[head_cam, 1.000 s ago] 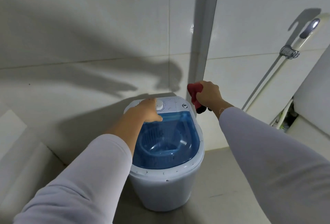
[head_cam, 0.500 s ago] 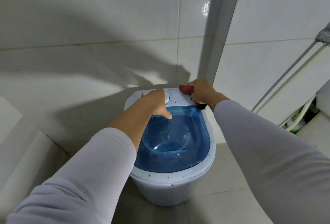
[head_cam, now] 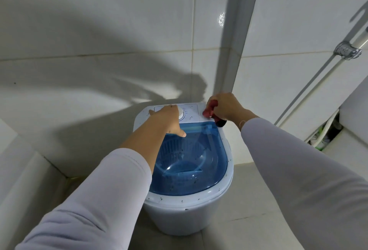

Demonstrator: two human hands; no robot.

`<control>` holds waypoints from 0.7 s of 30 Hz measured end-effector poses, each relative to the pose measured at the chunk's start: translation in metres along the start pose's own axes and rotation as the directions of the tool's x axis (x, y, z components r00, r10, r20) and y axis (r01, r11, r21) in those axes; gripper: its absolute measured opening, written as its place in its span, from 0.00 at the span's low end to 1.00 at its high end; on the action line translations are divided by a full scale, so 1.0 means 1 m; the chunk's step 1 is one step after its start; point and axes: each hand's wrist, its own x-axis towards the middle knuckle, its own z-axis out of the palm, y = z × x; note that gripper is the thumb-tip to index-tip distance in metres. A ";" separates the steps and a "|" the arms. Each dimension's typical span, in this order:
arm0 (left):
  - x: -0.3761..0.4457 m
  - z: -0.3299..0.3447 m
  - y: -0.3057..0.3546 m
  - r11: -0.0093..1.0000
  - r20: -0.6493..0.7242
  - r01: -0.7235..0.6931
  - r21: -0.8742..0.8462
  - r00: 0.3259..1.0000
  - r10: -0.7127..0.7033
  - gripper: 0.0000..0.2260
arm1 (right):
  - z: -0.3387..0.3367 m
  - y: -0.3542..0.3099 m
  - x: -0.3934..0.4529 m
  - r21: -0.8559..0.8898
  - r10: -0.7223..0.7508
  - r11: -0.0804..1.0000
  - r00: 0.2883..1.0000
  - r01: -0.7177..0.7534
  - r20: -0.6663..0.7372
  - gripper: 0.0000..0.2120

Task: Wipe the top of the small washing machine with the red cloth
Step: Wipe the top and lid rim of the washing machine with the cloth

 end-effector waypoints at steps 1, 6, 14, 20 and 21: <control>0.001 0.001 0.000 1.000 -0.001 -0.001 -0.001 1.000 0.001 0.42 | 0.000 0.000 0.003 0.069 0.042 0.997 0.996 -0.037 -0.079 0.12; 0.004 0.000 -0.002 1.000 0.023 -0.026 0.000 0.999 0.026 0.37 | 0.013 0.006 0.010 0.115 0.118 0.988 0.985 -0.104 -0.125 0.21; 0.005 -0.002 0.002 1.000 0.044 -0.008 0.031 0.999 0.006 0.34 | 0.020 0.027 0.004 0.058 0.149 0.987 0.988 -0.147 -0.034 0.19; 0.006 0.008 0.004 1.000 0.012 0.020 0.015 1.000 -0.020 0.41 | 0.022 0.037 -0.016 0.059 0.162 0.985 0.987 -0.161 -0.018 0.12; 0.005 0.009 0.002 1.000 0.008 0.026 -0.005 1.000 -0.026 0.44 | 0.023 0.038 -0.019 0.068 0.171 0.983 0.985 -0.170 -0.011 0.11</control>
